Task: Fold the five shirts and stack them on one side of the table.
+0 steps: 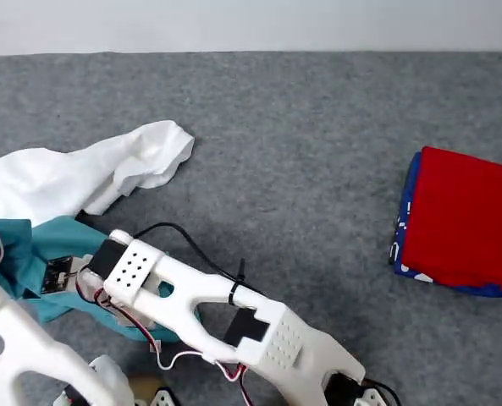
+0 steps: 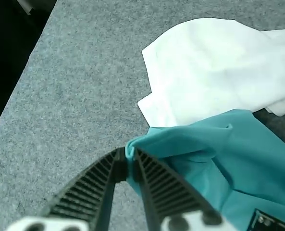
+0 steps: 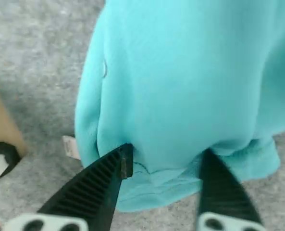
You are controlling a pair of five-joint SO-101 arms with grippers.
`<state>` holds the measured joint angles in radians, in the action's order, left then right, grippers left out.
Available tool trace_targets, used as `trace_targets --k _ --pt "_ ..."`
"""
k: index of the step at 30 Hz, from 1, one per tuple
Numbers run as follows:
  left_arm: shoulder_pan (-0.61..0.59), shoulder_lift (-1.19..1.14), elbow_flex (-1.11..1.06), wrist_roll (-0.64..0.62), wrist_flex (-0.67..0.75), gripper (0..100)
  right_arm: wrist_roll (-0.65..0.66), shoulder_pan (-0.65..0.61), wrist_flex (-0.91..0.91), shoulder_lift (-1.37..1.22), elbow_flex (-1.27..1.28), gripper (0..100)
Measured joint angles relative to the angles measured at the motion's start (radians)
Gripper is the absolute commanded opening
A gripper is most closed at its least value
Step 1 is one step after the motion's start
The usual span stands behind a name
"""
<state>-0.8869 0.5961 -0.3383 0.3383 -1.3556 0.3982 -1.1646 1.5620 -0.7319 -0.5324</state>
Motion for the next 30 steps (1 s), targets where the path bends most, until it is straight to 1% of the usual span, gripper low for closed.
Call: trace_targets --k 1,3,7,11,15,17,20,27,30 --pt "0.000 0.000 0.000 0.000 0.000 0 0.000 0.006 -0.002 -0.006 0.000 0.8" --pt "0.000 0.000 0.000 0.000 0.000 0 0.015 0.028 -0.006 -0.006 0.000 2.0" --pt "0.000 0.000 0.000 0.000 0.000 0 0.064 0.072 -0.002 -0.008 -0.011 1.0" --pt "0.015 0.000 0.000 0.000 0.000 0 0.100 0.112 0.060 -0.008 -0.081 1.0" --pt "0.055 0.000 0.000 0.000 0.000 0 0.126 0.150 0.152 0.015 -0.181 0.9" --pt "0.078 0.000 0.008 0.000 0.000 0 0.137 0.173 0.192 0.044 -0.238 0.9" --pt "0.114 0.000 0.048 -0.002 0.000 0 0.138 0.230 0.192 0.109 -0.281 0.9" --pt "0.189 0.000 0.175 -0.003 -0.002 0 0.141 0.379 0.192 0.298 -0.285 0.9" --pt "0.229 0.000 0.242 -0.003 -0.026 0 0.141 0.450 0.193 0.374 -0.285 0.9"
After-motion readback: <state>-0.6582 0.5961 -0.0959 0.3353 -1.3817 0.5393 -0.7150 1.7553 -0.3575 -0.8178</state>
